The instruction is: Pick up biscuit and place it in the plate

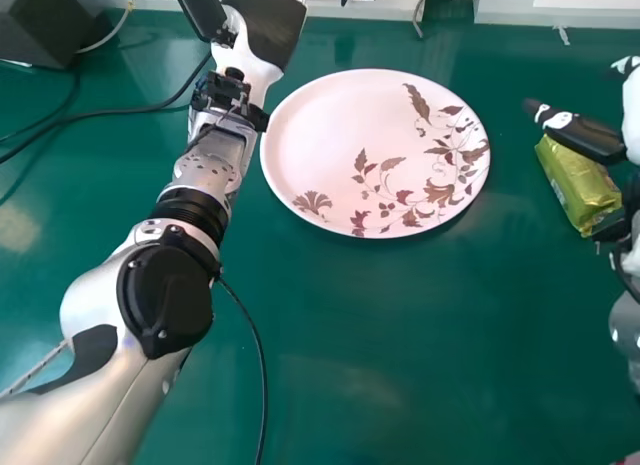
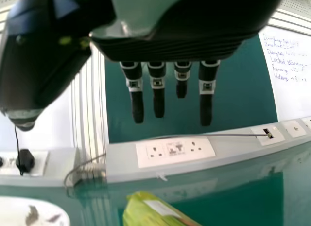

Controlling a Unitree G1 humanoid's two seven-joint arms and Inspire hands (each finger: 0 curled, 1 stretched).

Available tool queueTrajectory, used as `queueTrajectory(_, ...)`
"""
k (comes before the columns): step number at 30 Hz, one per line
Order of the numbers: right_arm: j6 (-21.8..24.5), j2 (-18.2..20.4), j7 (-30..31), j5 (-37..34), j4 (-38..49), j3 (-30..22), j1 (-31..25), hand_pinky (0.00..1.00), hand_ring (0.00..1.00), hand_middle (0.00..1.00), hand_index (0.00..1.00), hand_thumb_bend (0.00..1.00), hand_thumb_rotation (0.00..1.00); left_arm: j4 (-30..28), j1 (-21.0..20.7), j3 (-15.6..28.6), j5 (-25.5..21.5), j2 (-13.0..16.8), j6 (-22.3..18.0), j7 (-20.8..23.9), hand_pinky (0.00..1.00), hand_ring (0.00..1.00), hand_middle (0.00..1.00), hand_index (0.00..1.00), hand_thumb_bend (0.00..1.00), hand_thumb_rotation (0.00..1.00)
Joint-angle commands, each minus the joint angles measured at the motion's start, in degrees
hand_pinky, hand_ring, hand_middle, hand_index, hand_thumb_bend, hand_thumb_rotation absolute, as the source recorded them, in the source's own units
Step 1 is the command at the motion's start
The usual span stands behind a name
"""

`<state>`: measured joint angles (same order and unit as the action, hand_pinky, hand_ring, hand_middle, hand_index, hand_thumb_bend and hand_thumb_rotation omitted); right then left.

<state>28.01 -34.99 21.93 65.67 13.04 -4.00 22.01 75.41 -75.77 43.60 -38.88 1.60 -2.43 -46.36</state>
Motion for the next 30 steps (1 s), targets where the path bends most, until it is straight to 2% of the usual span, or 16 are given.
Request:
queueTrajectory(1, 0.1, -1.2, 0.5, -0.6, -1.0, 0.5, 0.9, 0.75, 0.90, 0.92, 0.83, 1.00, 0.79, -0.2, -0.8, 0.1, -0.6, 0.0, 1.1, -2.0, 0.91, 0.90, 0.95, 0.97, 0.93, 0.56)
queueTrajectory(7, 0.6, -2.0, 1.2, -0.9, -3.2, 1.5, 2.2, 0.84, 0.93, 0.96, 0.86, 1.00, 0.74, -0.2, -0.6, 0.1, -0.9, 0.1, 1.5, -2.9, 0.93, 0.91, 0.95, 0.97, 0.93, 0.56)
queueTrajectory(10, 0.2, -2.6, 1.1, -1.1, -4.5, 2.1, 2.8, 0.82, 0.92, 0.95, 0.84, 1.00, 0.75, -0.3, -0.6, 0.1, -0.9, 0.1, 1.5, -3.3, 0.93, 0.91, 0.95, 0.97, 0.93, 0.57)
queueTrajectory(16, -0.1, -4.6, 1.3, -0.2, -6.8, 4.0, 3.8, 0.82, 0.92, 0.95, 0.88, 1.00, 0.77, -0.3, -0.6, 0.1, -0.9, 0.2, 1.4, -3.3, 0.90, 0.91, 0.95, 0.97, 0.95, 0.60)
queueTrajectory(24, -0.7, -6.5, 0.6, -1.0, -9.5, 5.6, 4.6, 0.89, 0.95, 0.97, 0.91, 1.00, 0.77, -0.3, -0.6, 0.2, -1.0, 0.2, 1.5, -3.4, 0.91, 0.90, 0.94, 0.96, 0.96, 0.58)
queueTrajectory(30, -1.7, -6.8, -1.0, -2.5, -11.7, 6.1, 4.9, 0.89, 0.94, 0.96, 0.90, 1.00, 0.77, -0.3, -0.6, 0.4, -1.2, 0.2, 1.7, -3.5, 0.88, 0.90, 0.94, 0.94, 0.96, 0.55)
